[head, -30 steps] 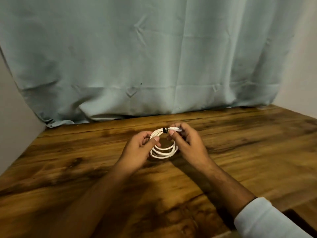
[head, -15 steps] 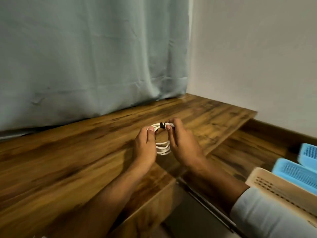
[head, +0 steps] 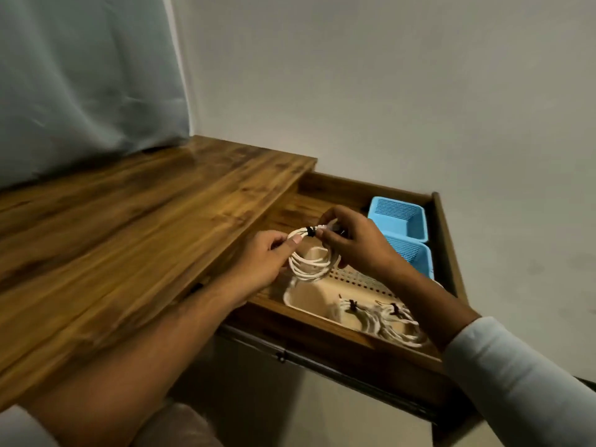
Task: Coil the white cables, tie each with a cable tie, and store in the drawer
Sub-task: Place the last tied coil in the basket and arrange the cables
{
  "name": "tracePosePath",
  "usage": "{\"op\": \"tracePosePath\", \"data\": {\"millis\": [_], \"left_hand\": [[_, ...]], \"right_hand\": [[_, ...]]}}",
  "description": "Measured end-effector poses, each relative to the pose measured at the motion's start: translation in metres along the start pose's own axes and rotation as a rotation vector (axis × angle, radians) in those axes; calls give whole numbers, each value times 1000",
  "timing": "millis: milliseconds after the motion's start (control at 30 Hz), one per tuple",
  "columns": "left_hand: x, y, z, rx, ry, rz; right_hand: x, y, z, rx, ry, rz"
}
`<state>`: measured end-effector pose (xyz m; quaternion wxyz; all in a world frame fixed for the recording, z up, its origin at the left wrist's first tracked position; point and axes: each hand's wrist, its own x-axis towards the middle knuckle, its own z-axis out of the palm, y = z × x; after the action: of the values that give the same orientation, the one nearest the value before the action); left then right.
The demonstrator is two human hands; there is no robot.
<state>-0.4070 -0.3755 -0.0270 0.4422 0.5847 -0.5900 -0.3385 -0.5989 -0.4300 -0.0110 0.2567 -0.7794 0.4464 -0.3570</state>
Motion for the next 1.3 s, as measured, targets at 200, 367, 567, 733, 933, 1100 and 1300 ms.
{"op": "tracePosePath", "data": {"millis": [200,367,567,733,933,1100,1300], "left_hand": [[11,-5,38,474,-39,155],[9,-3,51,970,-94,310],[5,-14,49,1051,-274,422],[6,-20,45,998,-458,319],[3,-15,44,1086,-567,281],[-5,-5,43,1047,-543,283],[-22,20,56,997,-551,400]], "right_hand": [[-18,37,-23,-41,-14,162],[-20,62,-6,-85,-65,279],[-19,84,10,-254,-77,294],[-17,73,-2,-426,-194,135],[-27,61,-5,-516,-500,21],[-34,59,-38,-238,-383,136],[-53,65,-83,-76,-131,205]]}}
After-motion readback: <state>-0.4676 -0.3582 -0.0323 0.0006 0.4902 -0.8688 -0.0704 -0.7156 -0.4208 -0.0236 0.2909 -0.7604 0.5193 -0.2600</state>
